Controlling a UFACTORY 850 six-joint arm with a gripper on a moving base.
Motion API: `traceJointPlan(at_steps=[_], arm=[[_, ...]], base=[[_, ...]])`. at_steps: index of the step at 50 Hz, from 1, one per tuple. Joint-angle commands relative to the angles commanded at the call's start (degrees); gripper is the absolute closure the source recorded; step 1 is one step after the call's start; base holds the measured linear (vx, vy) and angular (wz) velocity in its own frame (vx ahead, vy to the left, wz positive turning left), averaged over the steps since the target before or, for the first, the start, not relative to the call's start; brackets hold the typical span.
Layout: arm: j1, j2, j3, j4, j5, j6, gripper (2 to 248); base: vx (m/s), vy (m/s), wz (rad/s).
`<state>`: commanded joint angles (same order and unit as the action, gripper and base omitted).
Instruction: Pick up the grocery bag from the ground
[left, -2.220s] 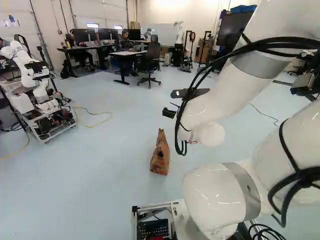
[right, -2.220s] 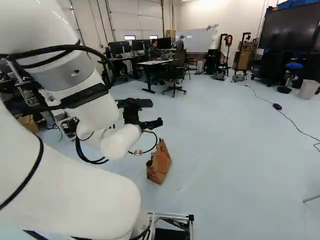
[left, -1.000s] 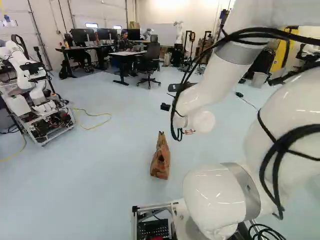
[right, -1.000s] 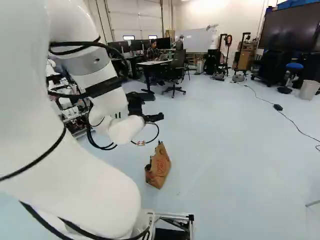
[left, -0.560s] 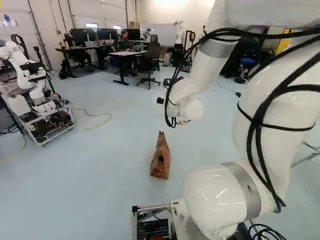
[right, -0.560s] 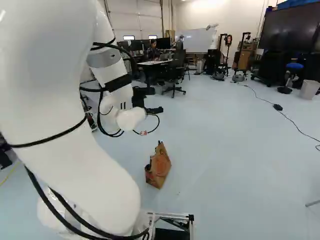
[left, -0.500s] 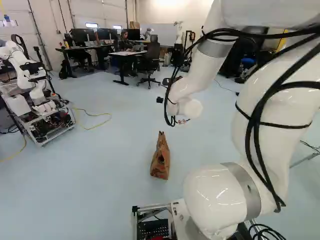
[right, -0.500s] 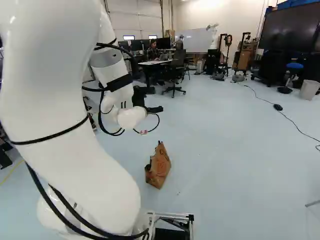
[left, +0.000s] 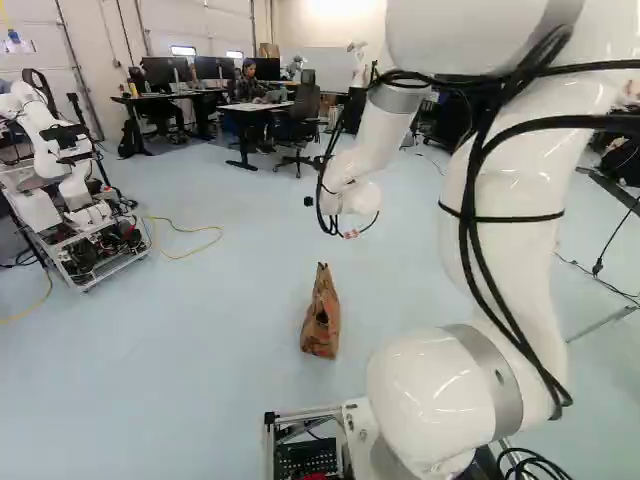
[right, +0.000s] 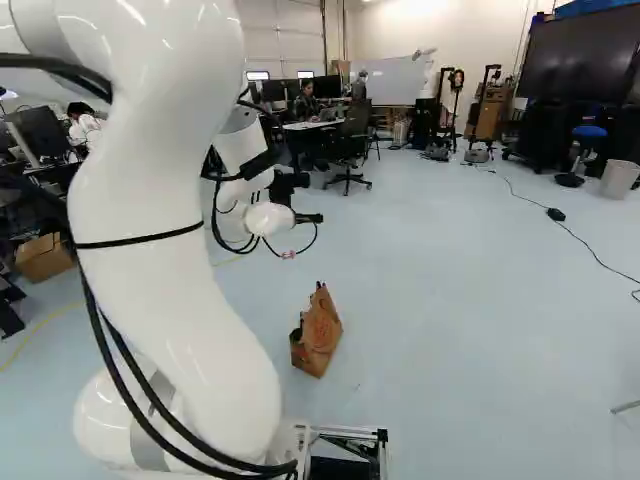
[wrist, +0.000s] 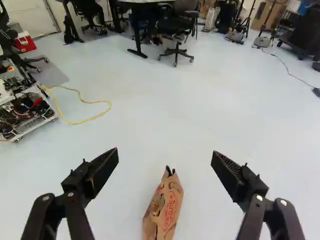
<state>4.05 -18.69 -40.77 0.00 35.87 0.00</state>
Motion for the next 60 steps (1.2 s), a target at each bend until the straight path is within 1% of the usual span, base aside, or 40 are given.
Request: traceJointPlan(at_steps=[19, 29, 37, 45, 50, 60], arm=[[1.7, -7.3, -9.4, 0.0, -16.8, 0.0, 3], [1.4, -11.5, -13.6, 0.0, -26.0, 0.0, 3], [0.7, -15.3, -16.5, 0.0, -31.7, 0.0, 3], [-0.1, -19.0, -19.1, 0.0, -35.1, 0.0, 3], [-0.6, -21.3, -20.6, 0.0, -35.7, 0.0, 3], [-0.8, -25.1, -22.9, 0.0, -35.9, 0.0, 3]], base=[[0.000, 0.000, 0.000], [0.000, 0.000, 0.000], [0.000, 0.000, 0.000], [0.000, 0.000, 0.000], [0.000, 0.000, 0.000], [0.000, 0.000, 0.000]])
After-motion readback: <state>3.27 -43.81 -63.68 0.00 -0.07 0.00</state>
